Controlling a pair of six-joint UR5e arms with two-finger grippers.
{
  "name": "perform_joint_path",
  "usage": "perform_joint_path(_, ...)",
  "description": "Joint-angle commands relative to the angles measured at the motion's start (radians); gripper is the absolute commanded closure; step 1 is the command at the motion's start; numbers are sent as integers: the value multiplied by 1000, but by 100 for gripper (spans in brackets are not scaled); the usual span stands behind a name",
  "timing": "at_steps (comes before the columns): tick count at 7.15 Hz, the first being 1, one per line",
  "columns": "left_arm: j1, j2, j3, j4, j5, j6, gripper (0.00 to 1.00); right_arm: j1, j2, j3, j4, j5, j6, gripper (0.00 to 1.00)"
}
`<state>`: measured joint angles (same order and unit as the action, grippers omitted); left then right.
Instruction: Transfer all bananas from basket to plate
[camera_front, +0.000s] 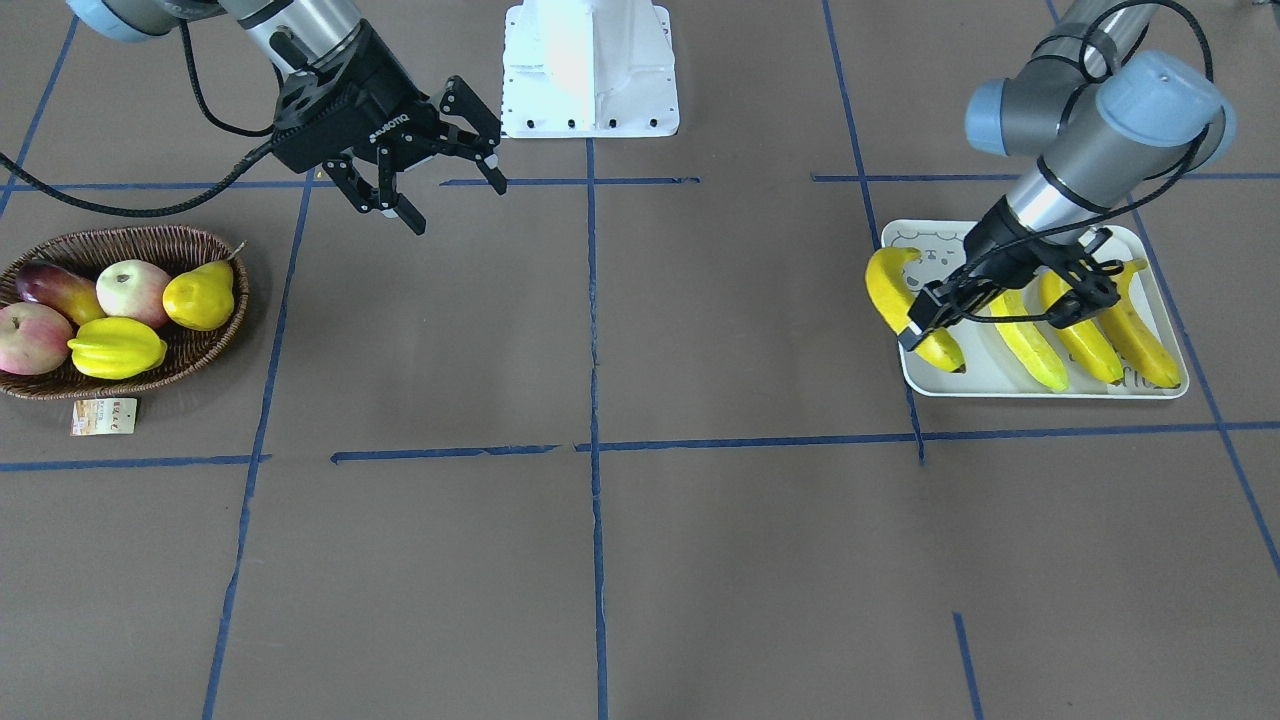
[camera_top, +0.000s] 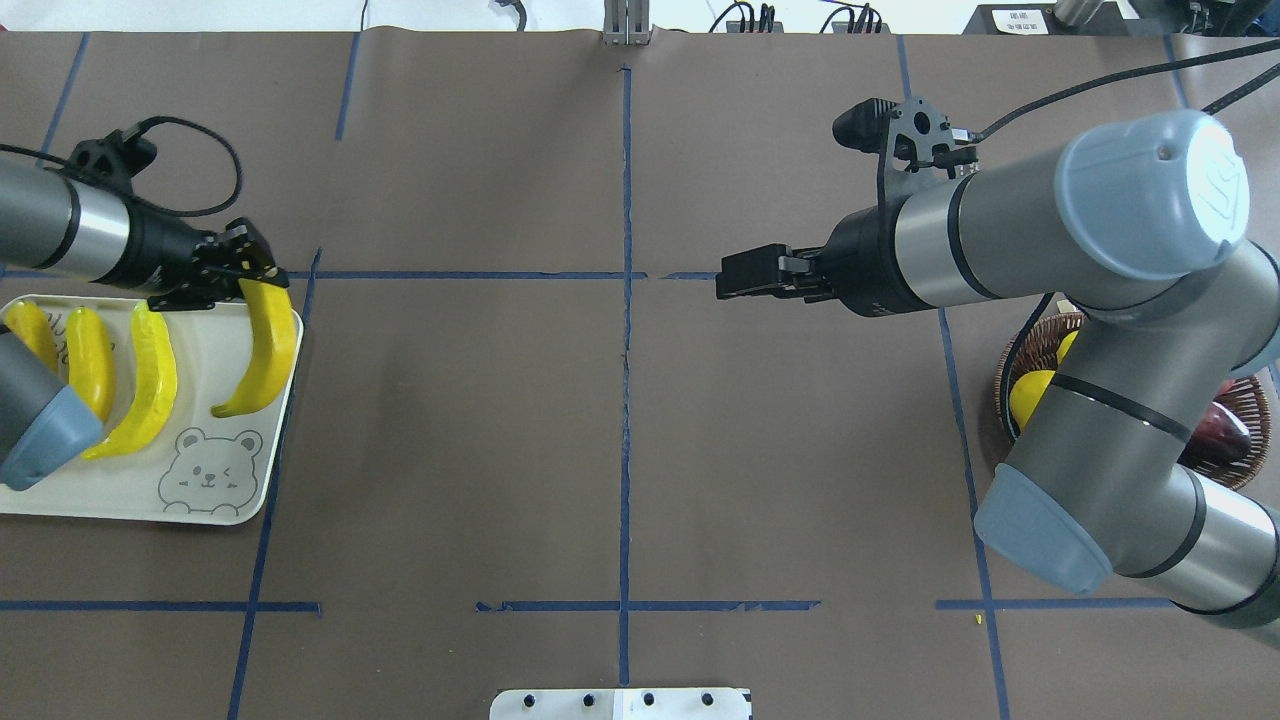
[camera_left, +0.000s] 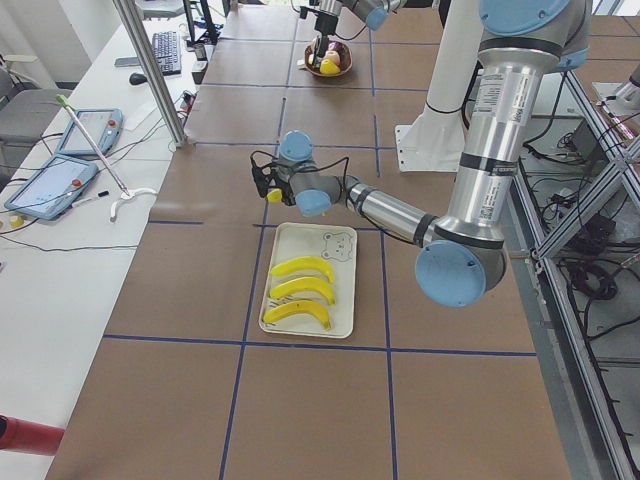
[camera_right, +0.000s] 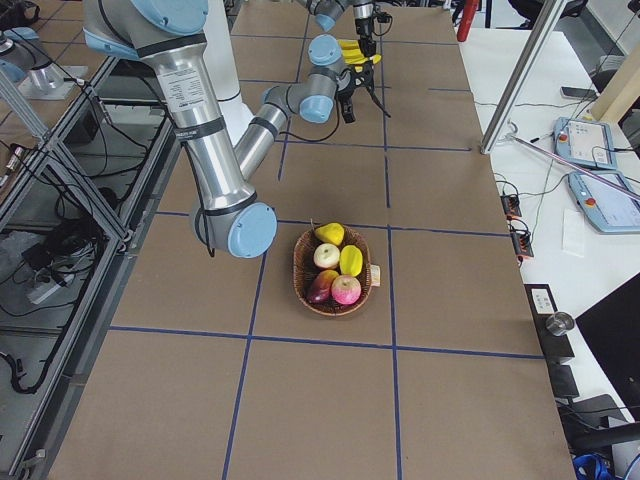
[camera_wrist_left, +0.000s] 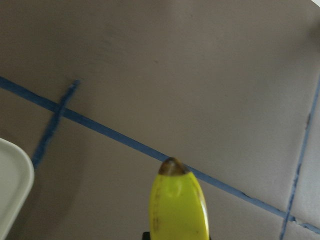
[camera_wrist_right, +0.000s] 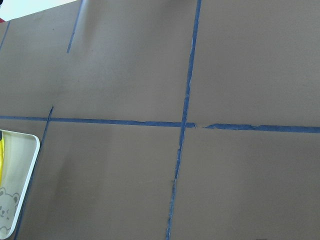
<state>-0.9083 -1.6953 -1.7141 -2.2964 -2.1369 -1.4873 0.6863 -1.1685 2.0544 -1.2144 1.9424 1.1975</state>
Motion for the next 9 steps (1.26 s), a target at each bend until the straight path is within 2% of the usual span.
perform_joint_path(1, 5, 81, 22, 2, 9, 81, 100, 12, -3, -13, 1, 0, -4, 0)
perform_joint_path(4, 66, 72, 47, 3, 17, 78, 100, 15, -3, -14, 1, 0, -4, 0)
perform_joint_path(5, 77, 71, 51, 3, 50, 78, 91, 15, -2, -14, 1, 0, -4, 0)
perform_joint_path(6, 77, 71, 51, 2, 61, 79, 20, 15, -2, -14, 1, 0, -4, 0)
perform_joint_path(7, 75, 72, 47, 0, 70, 81, 0, 15, -3, -14, 1, 0, -4, 0)
perform_joint_path(9, 75, 65, 35, -9, 75, 76, 0, 15, -3, -16, 0, -3, -4, 0)
